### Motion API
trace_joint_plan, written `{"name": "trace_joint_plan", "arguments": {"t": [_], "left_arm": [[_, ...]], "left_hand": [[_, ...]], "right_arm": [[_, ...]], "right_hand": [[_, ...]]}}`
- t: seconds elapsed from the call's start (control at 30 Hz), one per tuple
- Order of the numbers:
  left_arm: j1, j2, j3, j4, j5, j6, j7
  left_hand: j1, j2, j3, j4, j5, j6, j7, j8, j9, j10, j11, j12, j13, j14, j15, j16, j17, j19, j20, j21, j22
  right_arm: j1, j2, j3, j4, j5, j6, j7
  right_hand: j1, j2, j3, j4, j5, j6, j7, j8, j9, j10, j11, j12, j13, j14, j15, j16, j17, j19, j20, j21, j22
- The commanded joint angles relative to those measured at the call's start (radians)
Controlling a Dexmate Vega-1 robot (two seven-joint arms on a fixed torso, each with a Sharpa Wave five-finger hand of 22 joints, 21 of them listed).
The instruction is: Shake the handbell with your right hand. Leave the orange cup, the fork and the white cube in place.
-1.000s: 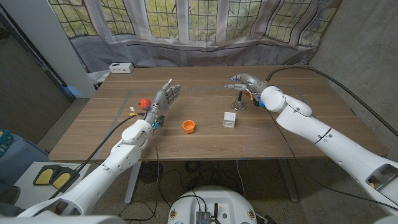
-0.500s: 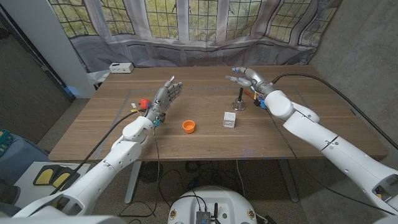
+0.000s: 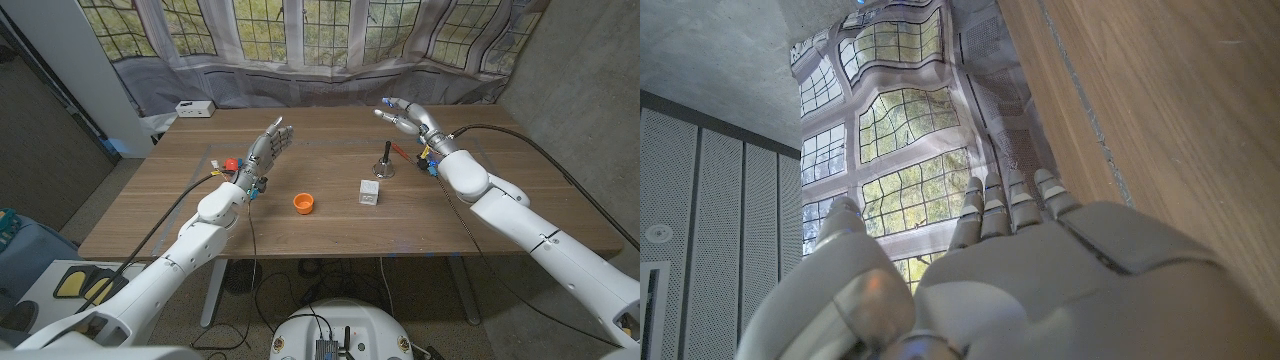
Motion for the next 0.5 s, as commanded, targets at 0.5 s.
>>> {"name": "trace_joint_plan", "arguments": {"t": [0.5], "left_arm": [[0.019,-0.001,-0.032,0.010,-0.064,-0.066,-0.070]], "left_hand": [[-0.002,0.001,0.008,-0.002,-0.001,0.009,0.015,0.005,0.003,0.021,-0.001,0.007,0.002,0.025,-0.004,0.009,0.001,0.038,-0.056,0.013,0.000]], "right_arm": [[-0.108,0.107,0.106,0.151,0.445,0.332,0.161]], "right_hand": [[-0.033,0.002,-0.004,0.007,-0.007,-0.005,-0.005,-0.001,0.002,-0.011,0.003,0.007,-0.003,-0.015,0.006,0.012,0.000,-0.020,0.000,0.003,0.002]]}}
